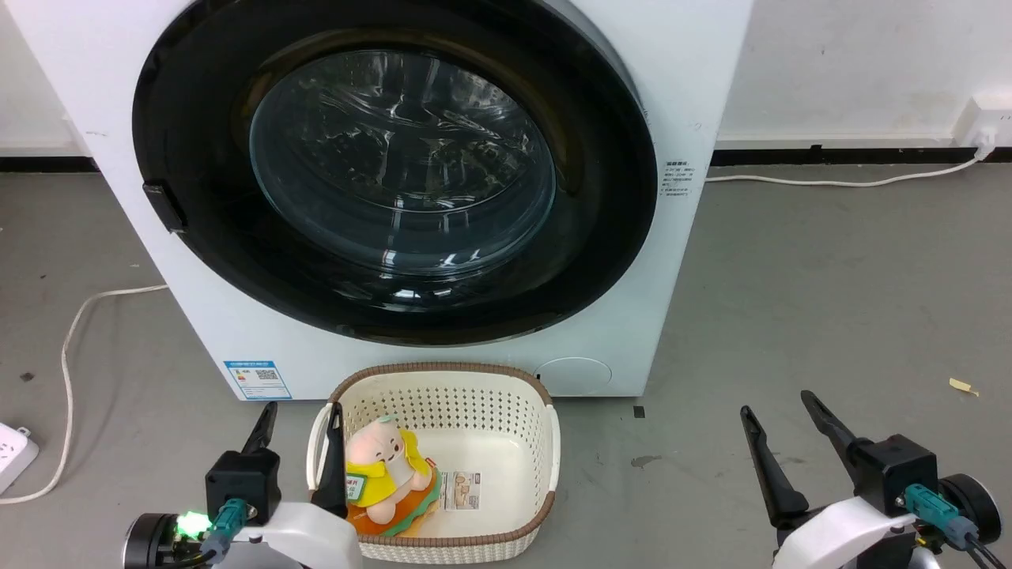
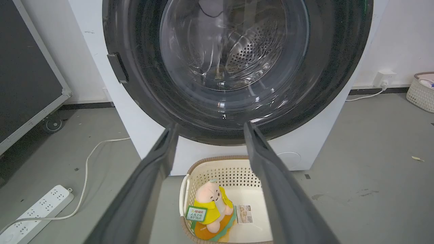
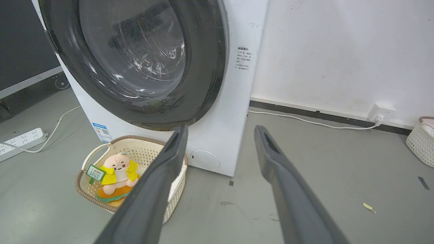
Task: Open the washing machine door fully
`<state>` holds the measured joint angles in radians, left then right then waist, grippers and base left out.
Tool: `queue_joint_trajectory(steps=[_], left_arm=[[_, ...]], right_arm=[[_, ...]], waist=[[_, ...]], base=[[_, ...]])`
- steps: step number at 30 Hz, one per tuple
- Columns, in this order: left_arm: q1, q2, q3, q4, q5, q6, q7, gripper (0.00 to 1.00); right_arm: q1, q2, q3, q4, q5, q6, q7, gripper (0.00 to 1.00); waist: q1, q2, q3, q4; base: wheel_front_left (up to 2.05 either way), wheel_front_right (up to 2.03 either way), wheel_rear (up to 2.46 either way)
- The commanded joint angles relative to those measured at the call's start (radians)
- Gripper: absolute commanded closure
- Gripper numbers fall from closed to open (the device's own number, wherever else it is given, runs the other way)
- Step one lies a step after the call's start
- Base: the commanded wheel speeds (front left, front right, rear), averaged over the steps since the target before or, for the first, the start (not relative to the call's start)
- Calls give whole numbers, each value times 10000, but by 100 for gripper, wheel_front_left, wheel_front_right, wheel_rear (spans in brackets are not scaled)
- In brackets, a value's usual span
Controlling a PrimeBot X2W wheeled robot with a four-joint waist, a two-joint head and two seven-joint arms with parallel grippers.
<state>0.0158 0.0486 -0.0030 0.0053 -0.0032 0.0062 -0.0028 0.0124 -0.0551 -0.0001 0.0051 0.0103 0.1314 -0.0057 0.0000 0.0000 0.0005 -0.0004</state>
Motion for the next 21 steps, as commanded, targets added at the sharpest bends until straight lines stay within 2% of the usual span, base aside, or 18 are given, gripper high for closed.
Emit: queue_joint_trajectory(steps=[1, 21], left_arm=[[-1, 3, -51, 30, -5, 14, -124, 0], [-231, 10, -336, 26, -22, 44, -562, 0]], right_arm=[[20, 5, -23, -45, 109, 0, -95, 0], [-506, 0, -189, -290, 376, -2, -533, 0]], waist=[[0, 0, 5, -1], [0, 0, 535, 102]], base=[[0, 0, 0], [0, 0, 0]])
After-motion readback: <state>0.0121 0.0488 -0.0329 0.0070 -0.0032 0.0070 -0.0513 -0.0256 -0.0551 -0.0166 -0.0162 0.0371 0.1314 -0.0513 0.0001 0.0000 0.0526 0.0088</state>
